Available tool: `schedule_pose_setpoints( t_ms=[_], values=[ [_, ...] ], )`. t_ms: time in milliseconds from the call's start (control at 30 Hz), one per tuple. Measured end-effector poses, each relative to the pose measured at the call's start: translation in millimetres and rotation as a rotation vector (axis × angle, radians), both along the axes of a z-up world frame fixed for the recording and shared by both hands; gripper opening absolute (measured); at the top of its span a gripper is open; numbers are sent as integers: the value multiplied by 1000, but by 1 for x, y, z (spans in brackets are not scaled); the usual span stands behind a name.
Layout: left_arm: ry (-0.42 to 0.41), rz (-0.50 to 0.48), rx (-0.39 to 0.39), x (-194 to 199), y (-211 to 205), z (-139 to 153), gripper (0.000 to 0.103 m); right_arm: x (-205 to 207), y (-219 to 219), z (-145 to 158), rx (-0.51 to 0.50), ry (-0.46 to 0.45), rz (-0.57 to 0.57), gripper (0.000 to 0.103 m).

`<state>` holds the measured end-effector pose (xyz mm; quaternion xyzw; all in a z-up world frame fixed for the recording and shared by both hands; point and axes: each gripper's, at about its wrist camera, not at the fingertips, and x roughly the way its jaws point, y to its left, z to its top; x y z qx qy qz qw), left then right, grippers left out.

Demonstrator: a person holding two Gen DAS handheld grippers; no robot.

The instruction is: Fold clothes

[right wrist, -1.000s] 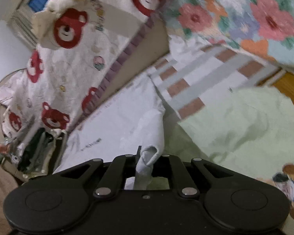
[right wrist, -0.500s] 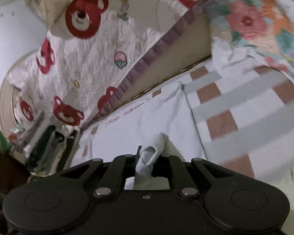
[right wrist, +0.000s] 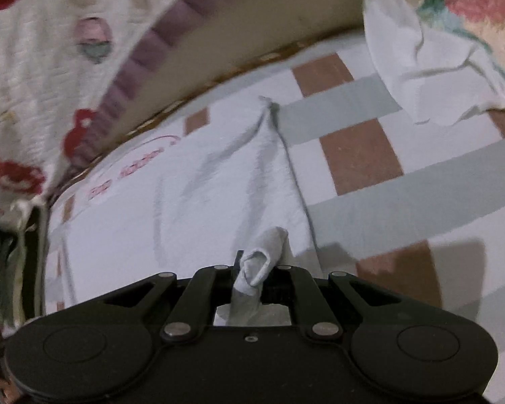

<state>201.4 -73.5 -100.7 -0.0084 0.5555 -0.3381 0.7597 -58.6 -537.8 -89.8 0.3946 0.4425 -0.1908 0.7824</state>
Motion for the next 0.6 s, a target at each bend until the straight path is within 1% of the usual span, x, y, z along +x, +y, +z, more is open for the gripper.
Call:
schedule_pose_setpoints(
  t_ms=[133,167,233,267,300,333,367,400,467,500,533,600],
  values=[
    [33,-6,6,26,-7,-30,7,30,-3,-20,-28,58,-11,7],
    [53,15,-3,30,-5,-36,8,34,-1,-24,-45,69,-8,7],
    [122,94,-57,39,4,-48,8,40,1,-31,-72,95,19,7],
    [153,117,-77,43,7,-52,8,42,2,-34,-84,108,34,7],
    [183,138,-97,47,10,-56,11,43,1,-34,-88,112,42,7],
    [192,133,-102,49,11,-57,11,42,-3,-31,-86,109,45,7],
    [200,125,-106,50,12,-58,11,41,-6,-29,-83,106,48,11],
    [208,117,-109,52,13,-58,11,40,-9,-26,-81,103,51,19],
    [184,90,-120,51,14,-53,13,36,-18,-17,-93,86,51,39],
    [169,80,-128,51,15,-49,15,33,-24,-9,-122,66,45,40],
    [143,69,-131,50,16,-45,16,29,-30,0,-153,46,40,40],
    [90,45,-138,50,17,-37,17,27,-39,13,-223,3,66,40]
  ],
)
